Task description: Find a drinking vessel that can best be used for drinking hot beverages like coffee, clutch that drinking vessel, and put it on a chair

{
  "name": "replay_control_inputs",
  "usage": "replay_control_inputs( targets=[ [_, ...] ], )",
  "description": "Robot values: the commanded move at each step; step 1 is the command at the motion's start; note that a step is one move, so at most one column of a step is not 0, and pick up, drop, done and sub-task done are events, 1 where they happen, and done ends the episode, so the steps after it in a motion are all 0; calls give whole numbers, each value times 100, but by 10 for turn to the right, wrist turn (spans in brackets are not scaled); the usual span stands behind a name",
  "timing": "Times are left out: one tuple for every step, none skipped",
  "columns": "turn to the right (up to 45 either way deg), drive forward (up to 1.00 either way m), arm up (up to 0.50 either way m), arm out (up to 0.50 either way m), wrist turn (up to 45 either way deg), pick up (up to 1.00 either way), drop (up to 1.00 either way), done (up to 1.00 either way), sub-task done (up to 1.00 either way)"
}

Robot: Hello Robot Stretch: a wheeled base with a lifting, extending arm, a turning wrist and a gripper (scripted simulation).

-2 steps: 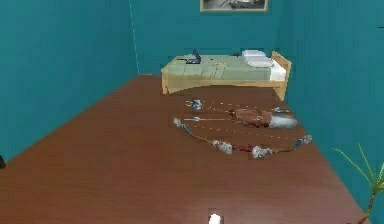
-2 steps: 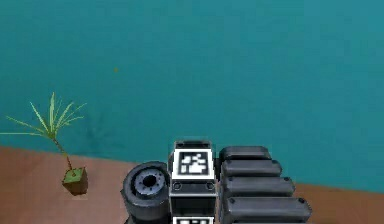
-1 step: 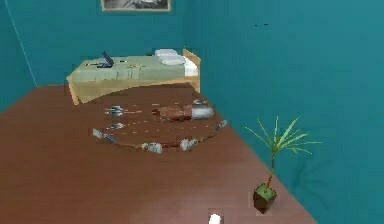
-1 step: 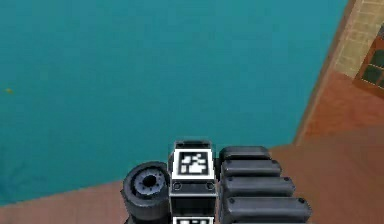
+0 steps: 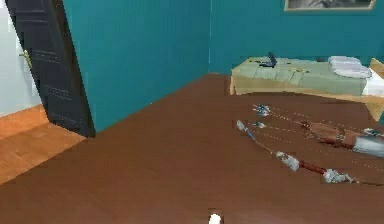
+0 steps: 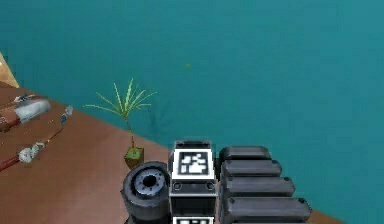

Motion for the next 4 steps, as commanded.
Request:
replay_control_inputs(
  targets=[
    [-330,0,0,0,0,0,0,0,0],
    [450,0,0,0,0,0,0,0,0],
    [420,0,0,0,0,0,0,0,0],
    [-450,0,0,0,0,0,0,0,0]
  ],
)
